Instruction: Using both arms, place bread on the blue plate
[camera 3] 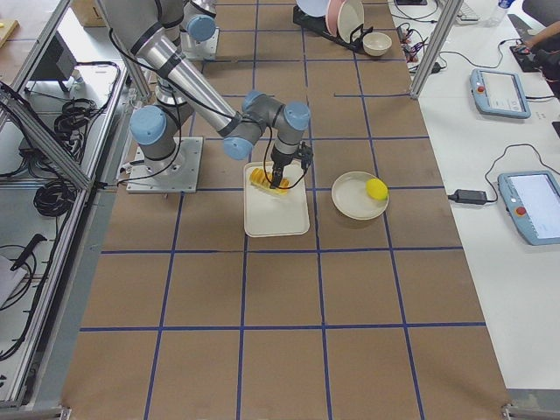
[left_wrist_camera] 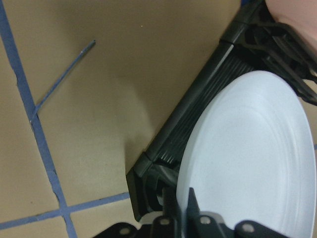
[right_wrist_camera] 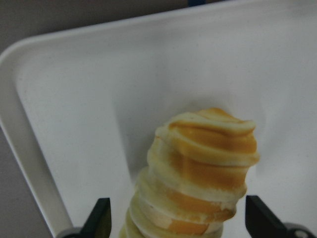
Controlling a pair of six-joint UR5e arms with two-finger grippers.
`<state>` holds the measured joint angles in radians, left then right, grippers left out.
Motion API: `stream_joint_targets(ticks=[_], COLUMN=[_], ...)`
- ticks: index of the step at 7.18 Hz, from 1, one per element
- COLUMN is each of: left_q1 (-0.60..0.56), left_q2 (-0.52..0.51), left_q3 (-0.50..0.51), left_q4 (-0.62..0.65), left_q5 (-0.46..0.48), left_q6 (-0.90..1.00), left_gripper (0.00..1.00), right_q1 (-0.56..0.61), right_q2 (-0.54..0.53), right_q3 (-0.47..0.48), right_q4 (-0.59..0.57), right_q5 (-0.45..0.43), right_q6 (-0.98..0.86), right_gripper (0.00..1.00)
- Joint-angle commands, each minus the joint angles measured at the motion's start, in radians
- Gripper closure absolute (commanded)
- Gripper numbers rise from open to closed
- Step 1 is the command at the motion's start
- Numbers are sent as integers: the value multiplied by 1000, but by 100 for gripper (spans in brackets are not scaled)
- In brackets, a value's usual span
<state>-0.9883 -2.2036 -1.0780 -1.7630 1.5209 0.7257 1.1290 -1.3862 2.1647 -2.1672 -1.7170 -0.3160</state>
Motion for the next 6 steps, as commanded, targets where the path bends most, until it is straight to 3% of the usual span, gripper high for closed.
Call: stream_joint_targets(ticks=[1,2,4,6], left_q1=[-10,-16,-70,-310], left_q2=[137,212,382,453], left_q3=[-37,-103,-311,-429], left_q4=[-97,-101,-67,83], left_q5=[18,13,-13,-15], left_q6=[-3,-15,-102,-341], left_gripper=[86,86,86,86], right_q1=[-5,-23,-31,-29], right_q2=[9,12,21,-6], right_q3=[4,3,3,0], right_q4=[-14,-17,-19,-22], right_q5=[2,8,13,19], right_q6=[-1,-2,-17,-12], right_gripper=[7,19,96,99])
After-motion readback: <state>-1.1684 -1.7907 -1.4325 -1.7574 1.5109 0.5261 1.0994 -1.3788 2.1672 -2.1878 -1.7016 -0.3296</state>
